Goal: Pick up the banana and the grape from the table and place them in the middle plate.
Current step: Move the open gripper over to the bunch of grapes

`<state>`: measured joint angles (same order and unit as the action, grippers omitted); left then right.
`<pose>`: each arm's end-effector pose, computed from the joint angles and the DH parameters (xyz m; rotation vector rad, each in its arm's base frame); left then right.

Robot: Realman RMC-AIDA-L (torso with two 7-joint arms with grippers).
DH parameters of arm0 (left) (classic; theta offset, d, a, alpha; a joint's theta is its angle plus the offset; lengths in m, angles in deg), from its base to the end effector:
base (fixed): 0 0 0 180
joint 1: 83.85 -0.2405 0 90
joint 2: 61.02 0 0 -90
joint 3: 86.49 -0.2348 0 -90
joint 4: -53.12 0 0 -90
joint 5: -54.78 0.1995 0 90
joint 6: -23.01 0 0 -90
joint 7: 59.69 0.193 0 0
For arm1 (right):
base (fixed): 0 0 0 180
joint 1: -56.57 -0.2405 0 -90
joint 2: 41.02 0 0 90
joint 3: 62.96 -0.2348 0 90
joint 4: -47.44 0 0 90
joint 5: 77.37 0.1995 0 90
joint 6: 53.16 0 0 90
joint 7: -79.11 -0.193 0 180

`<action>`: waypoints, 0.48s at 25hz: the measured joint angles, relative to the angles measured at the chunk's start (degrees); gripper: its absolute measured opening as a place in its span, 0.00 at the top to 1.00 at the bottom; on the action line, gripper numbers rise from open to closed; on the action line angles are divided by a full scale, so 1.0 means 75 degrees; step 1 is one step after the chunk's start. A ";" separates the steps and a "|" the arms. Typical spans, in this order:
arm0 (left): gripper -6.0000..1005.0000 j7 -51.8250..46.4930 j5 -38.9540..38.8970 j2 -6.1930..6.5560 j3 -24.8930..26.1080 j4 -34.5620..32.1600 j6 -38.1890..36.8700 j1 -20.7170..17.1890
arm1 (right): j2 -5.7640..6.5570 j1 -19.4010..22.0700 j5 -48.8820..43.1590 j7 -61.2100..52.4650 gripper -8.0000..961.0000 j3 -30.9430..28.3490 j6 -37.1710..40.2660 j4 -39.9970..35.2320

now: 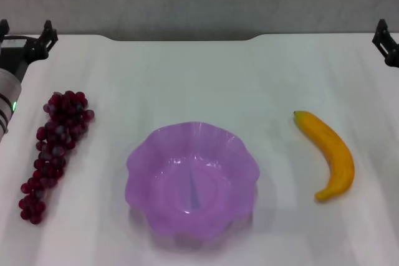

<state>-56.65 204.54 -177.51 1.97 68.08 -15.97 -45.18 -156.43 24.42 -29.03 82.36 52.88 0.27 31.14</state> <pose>-0.2799 0.4714 0.0473 -1.4801 -0.6049 -0.4941 0.2800 0.4346 0.0431 -1.4827 0.4893 0.5904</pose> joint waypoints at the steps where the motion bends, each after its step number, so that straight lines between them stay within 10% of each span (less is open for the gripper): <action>1: 0.12 -0.0010 -0.0006 0.0007 0.0014 0.0011 0.0003 0.0000 | 0.0000 0.0006 0.0000 0.0000 0.07 0.0000 0.0000 0.0005; 12: 0.12 -0.0033 -0.0044 0.0029 0.0077 0.0080 0.0313 0.0066 | 0.0002 0.0025 0.0000 0.0000 0.07 0.0000 0.0000 0.0029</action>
<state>-56.89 204.21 -177.29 2.55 68.68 -13.62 -44.68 -156.42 24.61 -29.03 82.36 52.88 0.27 31.36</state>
